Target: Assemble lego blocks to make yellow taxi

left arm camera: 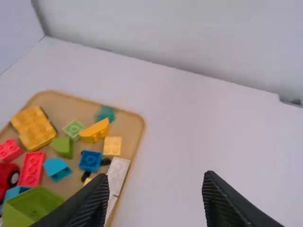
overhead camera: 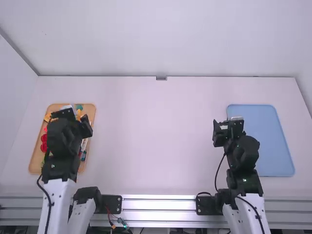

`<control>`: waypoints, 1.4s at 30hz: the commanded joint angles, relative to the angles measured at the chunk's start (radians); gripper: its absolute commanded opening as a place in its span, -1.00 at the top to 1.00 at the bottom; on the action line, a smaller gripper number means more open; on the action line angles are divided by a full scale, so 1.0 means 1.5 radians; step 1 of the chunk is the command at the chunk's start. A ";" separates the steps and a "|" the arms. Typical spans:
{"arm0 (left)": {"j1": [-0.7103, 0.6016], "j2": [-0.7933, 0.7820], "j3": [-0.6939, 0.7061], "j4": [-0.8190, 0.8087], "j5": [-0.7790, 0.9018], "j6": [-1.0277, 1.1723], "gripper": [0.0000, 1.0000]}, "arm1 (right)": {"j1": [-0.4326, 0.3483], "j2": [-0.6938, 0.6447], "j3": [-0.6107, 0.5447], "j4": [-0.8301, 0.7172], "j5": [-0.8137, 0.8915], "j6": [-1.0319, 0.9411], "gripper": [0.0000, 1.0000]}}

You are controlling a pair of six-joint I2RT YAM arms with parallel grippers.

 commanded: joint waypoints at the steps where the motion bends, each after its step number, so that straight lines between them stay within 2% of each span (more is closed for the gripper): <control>1: 0.033 0.074 0.078 -0.027 -0.004 -0.029 -0.14 | 0.007 0.036 0.048 0.010 -0.021 -0.009 -0.14; 3: 0.049 0.122 0.124 -0.059 -0.006 -0.035 -0.20 | 0.011 0.057 0.063 0.013 -0.026 -0.012 -0.20; 7: 0.100 0.289 0.284 -0.164 -0.008 -0.055 -0.38 | 0.024 0.123 0.111 0.021 -0.042 -0.021 -0.38; 8: 0.102 0.298 0.292 -0.168 -0.008 -0.056 -0.39 | 0.024 0.127 0.114 0.021 -0.043 -0.021 -0.39; 11: 0.149 0.434 0.420 -0.233 -0.013 -0.088 -0.53 | 0.027 0.179 0.151 0.022 -0.056 -0.027 -0.53; 22: 0.291 0.725 0.697 -0.402 0.025 -0.139 -0.83 | 0.032 0.287 0.230 0.020 -0.082 -0.040 -0.83; 30: 0.341 0.872 0.788 -0.444 0.030 -0.127 -0.97 | 0.035 0.334 0.263 0.006 -0.093 -0.045 -0.95; 34: 0.347 0.916 0.800 -0.436 0.063 -0.103 -0.99 | 0.036 0.341 0.268 0.007 -0.095 -0.040 -0.98; 42: 0.342 0.976 0.800 -0.434 0.059 -0.103 -0.94 | 0.036 0.342 0.269 0.006 -0.095 -0.026 -0.97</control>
